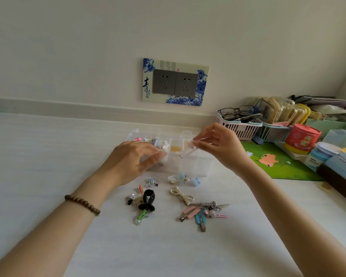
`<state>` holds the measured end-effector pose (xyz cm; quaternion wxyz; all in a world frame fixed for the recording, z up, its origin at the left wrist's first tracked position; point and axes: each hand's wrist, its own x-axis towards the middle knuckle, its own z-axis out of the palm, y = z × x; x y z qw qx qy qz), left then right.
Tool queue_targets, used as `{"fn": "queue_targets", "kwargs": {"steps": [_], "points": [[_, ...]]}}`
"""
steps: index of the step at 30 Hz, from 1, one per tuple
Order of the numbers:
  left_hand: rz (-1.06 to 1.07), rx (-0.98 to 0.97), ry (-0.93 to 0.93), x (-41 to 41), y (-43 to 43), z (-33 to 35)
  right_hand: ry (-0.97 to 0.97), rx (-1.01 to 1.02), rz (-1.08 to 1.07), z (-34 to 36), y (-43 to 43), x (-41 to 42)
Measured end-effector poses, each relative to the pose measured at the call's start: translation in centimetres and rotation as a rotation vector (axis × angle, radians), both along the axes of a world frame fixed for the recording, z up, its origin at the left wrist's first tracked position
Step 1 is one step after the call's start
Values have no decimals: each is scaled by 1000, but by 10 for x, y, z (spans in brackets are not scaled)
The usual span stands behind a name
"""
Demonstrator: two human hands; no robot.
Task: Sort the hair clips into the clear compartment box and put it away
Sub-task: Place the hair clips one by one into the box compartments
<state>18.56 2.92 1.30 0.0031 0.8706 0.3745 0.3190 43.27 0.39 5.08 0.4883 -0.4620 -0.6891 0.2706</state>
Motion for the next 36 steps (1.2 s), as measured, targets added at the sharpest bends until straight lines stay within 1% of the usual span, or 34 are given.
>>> {"fn": "queue_targets", "kwargs": {"steps": [3,6,7,9,11,12,14,15,16,17,19,21,24,28,36], "points": [[-15,5,18,2,2,-2,-93,67,-38,7,26,-10],[-29,-5,-21,2,6,-6,-203,79,-43,5,47,-21],[-29,-5,-27,2,8,-6,-265,74,-27,3,51,-23],[-16,61,-23,4,9,-7,-430,82,-10,-3,55,-25],[-40,106,-114,7,5,-5,-553,136,-43,-7,50,-23],[-73,50,-195,11,1,-3,-552,163,-55,-8,43,-22],[-143,-229,-338,19,-9,-1,-437,163,-17,-9,22,-17],[-155,-369,-354,23,-12,-2,-376,124,23,-10,11,-13],[-146,-456,-324,27,-13,-5,-341,72,58,-13,1,-7],[-121,-500,-265,29,-13,-9,-328,23,75,-17,-7,-1],[-56,-512,-118,30,-10,-16,-328,-40,56,-28,-16,13],[1,-502,-64,32,-8,-18,-360,-83,22,-37,-16,25],[32,-498,-80,37,-7,-16,-492,-126,19,-43,-11,28],[31,-508,-77,43,-7,-16,-567,-153,16,-52,-8,24],[32,-562,-172,44,-6,-19,-537,-176,21,-57,-10,20]]}}
